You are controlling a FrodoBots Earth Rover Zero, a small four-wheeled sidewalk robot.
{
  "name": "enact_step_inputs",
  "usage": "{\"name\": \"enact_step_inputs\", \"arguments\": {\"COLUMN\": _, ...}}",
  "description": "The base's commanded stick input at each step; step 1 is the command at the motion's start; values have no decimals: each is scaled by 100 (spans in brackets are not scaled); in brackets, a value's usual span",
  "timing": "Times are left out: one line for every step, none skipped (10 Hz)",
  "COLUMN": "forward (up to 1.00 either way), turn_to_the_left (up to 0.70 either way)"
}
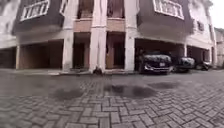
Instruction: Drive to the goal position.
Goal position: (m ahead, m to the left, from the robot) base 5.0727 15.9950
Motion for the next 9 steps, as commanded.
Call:
{"name": "enact_step_inputs", "arguments": {"forward": 5, "turn_to_the_left": 50}}
{"name": "enact_step_inputs", "arguments": {"forward": 5, "turn_to_the_left": 50}}
{"name": "enact_step_inputs", "arguments": {"forward": 5, "turn_to_the_left": 50}}
{"name": "enact_step_inputs", "arguments": {"forward": 5, "turn_to_the_left": 50}}
{"name": "enact_step_inputs", "arguments": {"forward": 5, "turn_to_the_left": 50}}
{"name": "enact_step_inputs", "arguments": {"forward": 4, "turn_to_the_left": 50}}
{"name": "enact_step_inputs", "arguments": {"forward": 5, "turn_to_the_left": 50}}
{"name": "enact_step_inputs", "arguments": {"forward": 5, "turn_to_the_left": 37}}
{"name": "enact_step_inputs", "arguments": {"forward": 5, "turn_to_the_left": 5}}
